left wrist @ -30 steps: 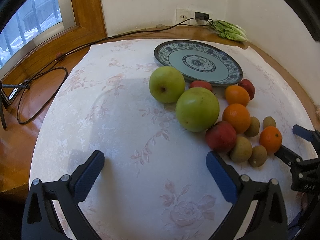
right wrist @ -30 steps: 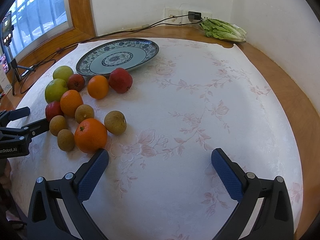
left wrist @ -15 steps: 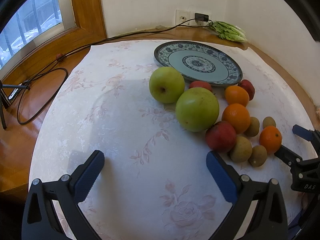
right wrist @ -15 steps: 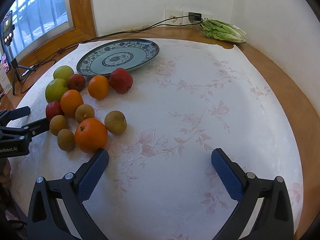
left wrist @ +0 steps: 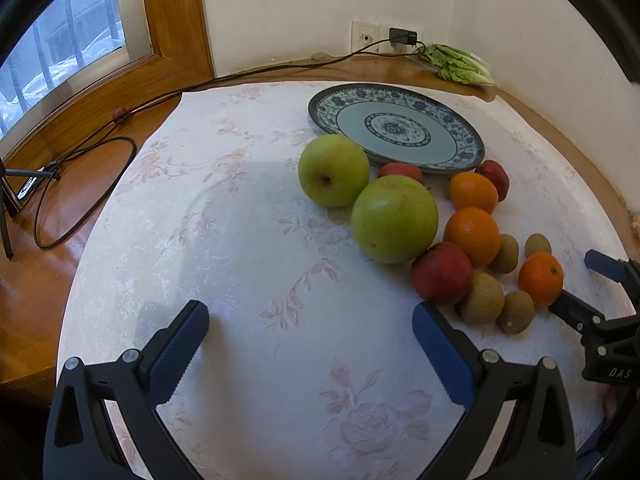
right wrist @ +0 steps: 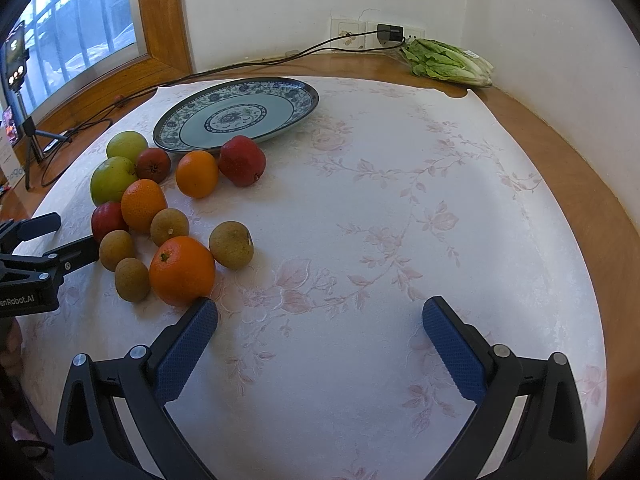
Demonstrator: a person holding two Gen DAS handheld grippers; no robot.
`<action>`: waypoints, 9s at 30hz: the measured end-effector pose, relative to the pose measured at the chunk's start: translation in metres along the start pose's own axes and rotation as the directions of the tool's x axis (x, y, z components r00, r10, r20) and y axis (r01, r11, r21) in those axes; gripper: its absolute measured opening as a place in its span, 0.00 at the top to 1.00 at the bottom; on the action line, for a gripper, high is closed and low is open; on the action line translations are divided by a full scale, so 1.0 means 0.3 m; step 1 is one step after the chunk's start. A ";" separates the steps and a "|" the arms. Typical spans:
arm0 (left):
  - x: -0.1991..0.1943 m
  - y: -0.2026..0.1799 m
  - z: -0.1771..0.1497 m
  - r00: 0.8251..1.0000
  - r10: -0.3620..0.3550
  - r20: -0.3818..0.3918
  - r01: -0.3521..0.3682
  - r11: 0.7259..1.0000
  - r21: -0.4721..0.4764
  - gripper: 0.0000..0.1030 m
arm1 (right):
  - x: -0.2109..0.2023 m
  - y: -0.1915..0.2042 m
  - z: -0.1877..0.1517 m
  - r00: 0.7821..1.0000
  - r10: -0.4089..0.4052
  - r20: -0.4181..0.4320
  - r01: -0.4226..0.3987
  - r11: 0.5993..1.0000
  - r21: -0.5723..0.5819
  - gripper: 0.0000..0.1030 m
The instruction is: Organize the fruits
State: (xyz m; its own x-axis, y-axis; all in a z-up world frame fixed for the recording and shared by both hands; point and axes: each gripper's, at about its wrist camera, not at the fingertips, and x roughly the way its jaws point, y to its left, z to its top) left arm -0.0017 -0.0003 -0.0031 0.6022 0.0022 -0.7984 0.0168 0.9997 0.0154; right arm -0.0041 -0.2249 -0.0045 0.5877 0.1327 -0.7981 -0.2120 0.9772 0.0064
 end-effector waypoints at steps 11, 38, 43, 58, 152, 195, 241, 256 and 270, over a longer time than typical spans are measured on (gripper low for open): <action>-0.006 0.000 -0.002 1.000 -0.010 -0.006 0.010 1.000 0.009 0.00 | 0.001 0.004 -0.002 1.000 0.003 -0.009 -0.003 1.000 -0.002 0.00; -0.094 0.018 0.125 0.998 -0.055 0.011 0.056 0.997 -0.048 0.09 | -0.085 0.050 0.030 0.976 0.214 -0.035 -0.214 0.977 0.012 0.51; -0.079 -0.008 0.154 0.996 -0.084 0.016 0.085 0.995 -0.052 0.12 | -0.076 0.082 0.024 0.965 0.256 -0.059 -0.257 0.966 -0.011 0.60; -0.025 -0.042 0.172 0.991 -0.130 -0.015 0.128 0.988 -0.083 0.27 | -0.047 0.110 0.028 0.957 0.282 -0.072 -0.284 0.958 -0.032 0.60; -0.181 -0.071 0.412 0.971 -0.228 0.072 0.228 0.974 0.010 0.52 | -0.177 -0.003 0.371 0.942 0.332 0.056 -0.332 0.943 -0.016 0.64; 0.326 -0.121 0.596 0.991 -0.125 -0.054 0.125 0.992 -0.010 0.52 | 0.306 0.066 0.567 0.972 0.232 -0.025 -0.233 0.964 -0.128 0.64; 0.090 -0.057 0.480 0.997 -0.071 0.028 0.071 0.997 0.001 0.28 | 0.100 0.053 0.457 0.966 0.254 0.049 -0.252 0.967 -0.050 0.53; 0.053 0.044 0.343 0.992 -0.122 -0.012 0.121 0.989 -0.090 0.28 | 0.059 0.062 0.359 0.960 0.278 0.005 -0.278 0.960 0.018 0.53; 0.059 0.052 0.295 0.991 -0.130 0.015 0.130 0.989 -0.070 0.28 | 0.083 0.022 0.288 0.961 0.277 0.006 -0.274 0.947 0.165 0.53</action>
State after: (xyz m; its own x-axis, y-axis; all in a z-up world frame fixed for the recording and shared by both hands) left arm 0.0800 0.0132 0.0363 0.6068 -0.1277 -0.7845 0.0388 0.9906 -0.1312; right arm 0.0766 -0.2007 0.0276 0.5102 0.3995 -0.7616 -0.2335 0.9166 0.3244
